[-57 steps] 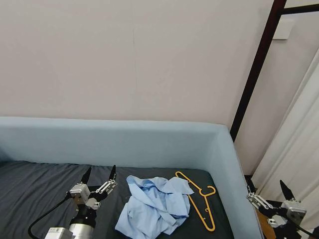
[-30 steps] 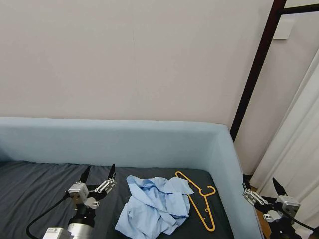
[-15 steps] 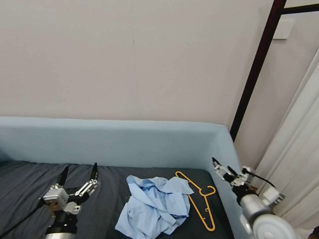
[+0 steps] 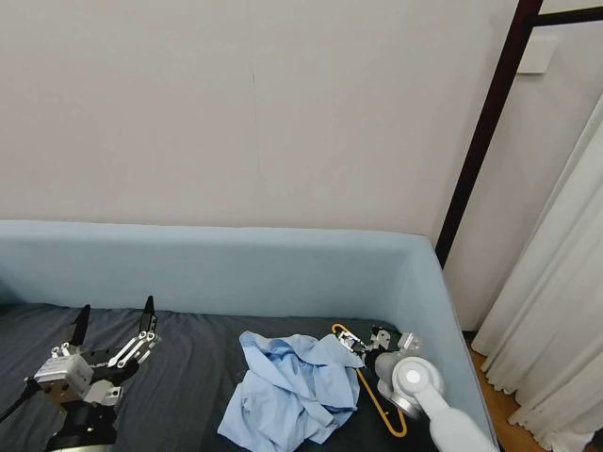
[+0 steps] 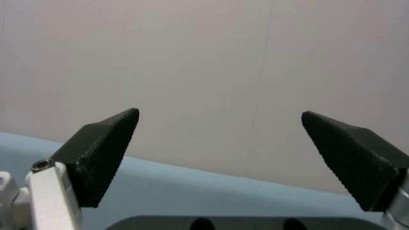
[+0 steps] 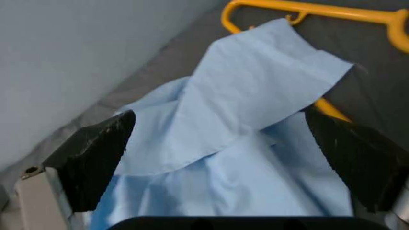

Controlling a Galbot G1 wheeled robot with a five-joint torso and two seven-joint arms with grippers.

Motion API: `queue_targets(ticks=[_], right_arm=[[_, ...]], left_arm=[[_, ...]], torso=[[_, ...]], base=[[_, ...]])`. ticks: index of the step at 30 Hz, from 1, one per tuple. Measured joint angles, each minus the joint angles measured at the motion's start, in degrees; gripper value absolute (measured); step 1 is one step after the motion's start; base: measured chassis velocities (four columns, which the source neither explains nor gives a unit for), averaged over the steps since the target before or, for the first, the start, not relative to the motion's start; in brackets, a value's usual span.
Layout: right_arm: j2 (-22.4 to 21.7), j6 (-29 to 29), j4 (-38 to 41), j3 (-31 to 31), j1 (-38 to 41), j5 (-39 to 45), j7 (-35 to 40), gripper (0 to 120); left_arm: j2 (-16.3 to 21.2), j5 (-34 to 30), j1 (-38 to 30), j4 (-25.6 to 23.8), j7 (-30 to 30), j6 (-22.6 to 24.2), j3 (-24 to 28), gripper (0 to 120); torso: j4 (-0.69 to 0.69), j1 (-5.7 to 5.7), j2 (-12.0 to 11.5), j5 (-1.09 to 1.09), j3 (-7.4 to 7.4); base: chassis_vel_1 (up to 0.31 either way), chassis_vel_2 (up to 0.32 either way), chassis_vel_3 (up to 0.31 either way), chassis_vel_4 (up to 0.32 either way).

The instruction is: Pick up the clothes from the sofa and hang them on the clothes hanger.

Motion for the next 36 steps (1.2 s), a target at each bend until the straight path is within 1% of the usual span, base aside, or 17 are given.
queue_targets(ticks=[5,6,8,10,14,19,28,30,31,32,36], right_arm=[[3.06,1.07,-7.82,0.12,2.66,-4.84,-1.1,100],[3.06,1.07,-7.82,0.12,2.66,-4.84,-1.1,100],[4.89,1.36,-10.69,0.94,3.35,-6.4,-1.35,100],[5.42,1.36,-11.47,1.19,3.46,-6.93,-1.38,100],[8.49,0.84,-15.69,2.42,3.62,-10.13,-0.47,100],[10.42,-0.11,-17.82,3.09,3.65,-11.16,-0.06,100],[12.62,-0.01,-22.33,4.01,4.94,-15.13,-3.77,100],[12.74,0.02,-22.57,4.03,4.97,-15.65,-4.22,95],[12.76,0.02,-22.6,4.03,4.97,-15.88,-4.43,90],[12.76,0.02,-22.6,4.03,4.97,-15.88,-4.43,90],[12.92,0.03,-22.27,4.01,4.75,-16.48,-4.85,72]], left_arm=[[-1.11,1.16,0.77,-0.45,-0.3,-0.74,0.05,100],[-1.11,1.16,0.77,-0.45,-0.3,-0.74,0.05,100],[-1.52,1.74,0.87,-0.49,-0.42,-0.8,0.35,100],[-1.62,1.94,0.9,-0.48,-0.43,-0.81,0.44,100],[-1.92,2.52,0.93,-0.44,-0.61,-0.82,0.77,100],[-1.89,2.59,0.9,-0.27,-1.1,-0.89,0.68,100],[-1.43,2.52,0.95,-0.12,-1.9,-1.2,0.12,100],[-1.13,2.38,0.93,-0.1,-2.1,-1.23,-0.18,100],[-0.99,2.3,0.9,-0.06,-2.22,-1.24,-0.3,100],[-0.99,2.3,0.9,-0.06,-2.22,-1.24,-0.3,100],[-0.68,2.17,0.66,0.47,-2.55,-1.45,-0.33,100]], torso=[[0.0,0.0,0.0,0.0,0.0],[0.0,0.0,0.0,0.0,0.0],[0.02,0.0,0.01,0.0,0.0],[0.01,0.0,0.01,-0.01,0.0],[0.01,0.0,0.0,0.0,0.0],[0.01,0.0,0.01,0.0,0.0],[0.01,0.0,0.01,-0.01,-0.01],[0.01,0.0,0.01,0.0,0.0],[0.01,0.0,0.01,0.0,-0.01],[0.01,0.0,0.01,0.0,-0.01],[0.01,0.0,0.01,0.0,0.0]], base=[[0.0,0.0,0.0,0.0],[0.0,0.0,0.0,0.0],[0.0,0.0,0.0,0.0],[0.0,0.0,0.0,0.0],[0.0,0.0,0.0,0.0],[0.0,0.0,0.0,0.0],[0.0,0.0,0.0,0.0],[0.0,0.0,0.0,0.0],[0.0,0.0,0.0,0.0],[0.0,0.0,0.0,0.0],[0.0,0.0,0.0,0.0]])
